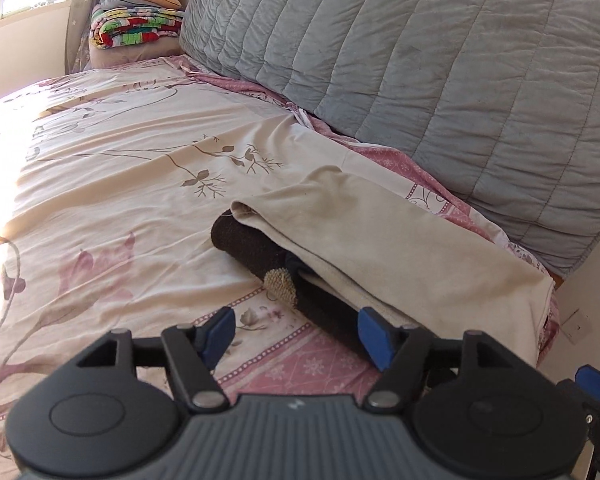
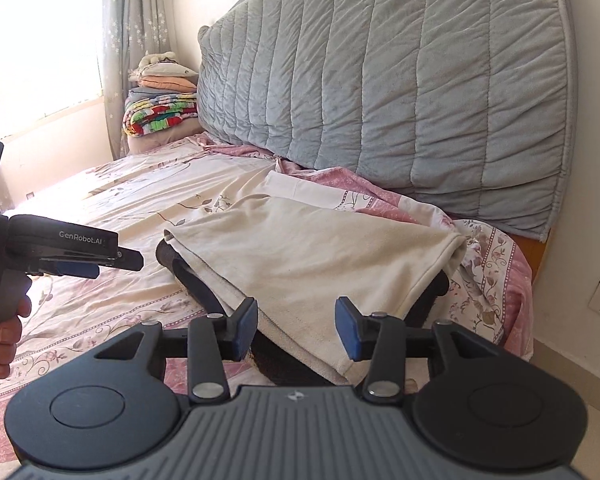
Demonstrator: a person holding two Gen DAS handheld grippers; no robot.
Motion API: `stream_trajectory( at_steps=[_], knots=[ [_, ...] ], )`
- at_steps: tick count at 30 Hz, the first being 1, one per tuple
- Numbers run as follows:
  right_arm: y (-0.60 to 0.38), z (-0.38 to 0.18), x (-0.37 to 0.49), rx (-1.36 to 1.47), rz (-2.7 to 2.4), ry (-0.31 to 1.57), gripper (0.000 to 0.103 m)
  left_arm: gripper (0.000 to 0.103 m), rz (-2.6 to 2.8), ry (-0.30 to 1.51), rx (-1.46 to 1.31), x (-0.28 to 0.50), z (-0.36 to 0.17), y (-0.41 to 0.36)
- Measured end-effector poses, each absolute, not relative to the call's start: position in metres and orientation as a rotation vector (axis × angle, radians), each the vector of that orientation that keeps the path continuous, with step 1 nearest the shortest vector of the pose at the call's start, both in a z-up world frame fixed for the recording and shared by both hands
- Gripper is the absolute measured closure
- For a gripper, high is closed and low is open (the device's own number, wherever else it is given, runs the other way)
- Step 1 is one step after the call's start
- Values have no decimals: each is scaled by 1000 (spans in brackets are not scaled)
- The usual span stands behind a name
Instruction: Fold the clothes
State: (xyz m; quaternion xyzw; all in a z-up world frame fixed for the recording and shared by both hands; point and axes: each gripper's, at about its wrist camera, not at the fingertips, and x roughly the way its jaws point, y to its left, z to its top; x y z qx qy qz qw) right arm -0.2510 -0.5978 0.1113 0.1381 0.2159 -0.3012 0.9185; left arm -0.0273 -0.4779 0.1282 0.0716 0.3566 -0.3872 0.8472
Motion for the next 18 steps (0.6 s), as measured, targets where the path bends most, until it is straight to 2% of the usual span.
stream_trajectory(
  at_steps=[8, 12, 18],
  knots=[
    [-566, 134, -249, 271, -633, 538, 55, 24, -727, 802, 257, -60, 134, -406],
    [-542, 138, -243, 261, -614, 548, 47, 21, -684, 835, 285, -69, 130, -368],
    [-497, 137, -220, 277, -544, 569, 47, 17, -620, 861, 292, -73, 124, -311]
  ],
)
